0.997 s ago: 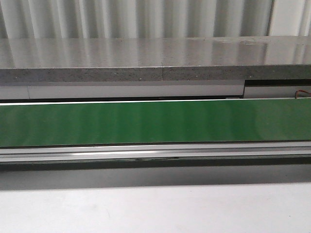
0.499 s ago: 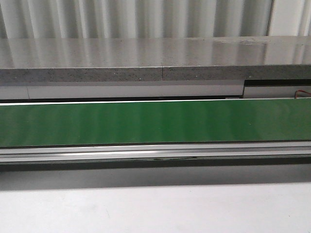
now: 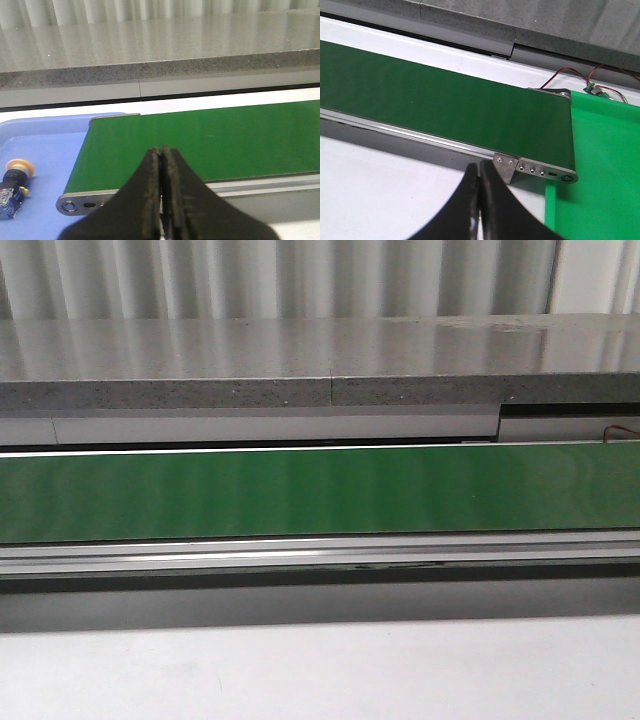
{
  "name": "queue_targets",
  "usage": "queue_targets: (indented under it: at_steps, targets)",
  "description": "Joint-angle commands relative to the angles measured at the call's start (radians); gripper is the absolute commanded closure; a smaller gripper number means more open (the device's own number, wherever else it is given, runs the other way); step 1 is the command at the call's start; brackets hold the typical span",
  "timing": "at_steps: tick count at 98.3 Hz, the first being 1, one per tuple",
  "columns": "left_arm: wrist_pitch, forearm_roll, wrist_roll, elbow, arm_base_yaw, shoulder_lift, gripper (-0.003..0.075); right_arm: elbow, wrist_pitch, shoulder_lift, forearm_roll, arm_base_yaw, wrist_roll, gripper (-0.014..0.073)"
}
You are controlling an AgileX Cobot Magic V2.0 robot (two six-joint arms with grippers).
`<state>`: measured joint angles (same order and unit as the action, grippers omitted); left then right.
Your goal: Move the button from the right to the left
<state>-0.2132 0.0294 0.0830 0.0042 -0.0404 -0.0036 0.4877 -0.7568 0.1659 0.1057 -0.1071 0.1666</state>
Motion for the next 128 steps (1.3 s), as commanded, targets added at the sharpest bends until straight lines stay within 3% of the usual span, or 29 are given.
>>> queue_targets:
  at_steps: [1,94,108,128]
  targets:
    - [0.076,-0.003,-0.009,0.038,0.002,-0.033,0.0741,0.023,0.069,0.011,-0.005,0.002,0.008,0.0659]
    - [0.076,-0.003,-0.009,0.038,0.002,-0.033,0.0741,0.019,0.072,0.009,-0.005,0.006,0.008,0.0659]
    - [0.076,-0.003,-0.009,0.038,0.002,-0.033,0.0741,-0.029,0.211,0.009,-0.035,0.045,0.007,0.0659]
    - [0.076,-0.003,-0.009,0.038,0.002,-0.033,0.0741,-0.203,0.594,0.009,-0.060,0.126,-0.060,0.0659]
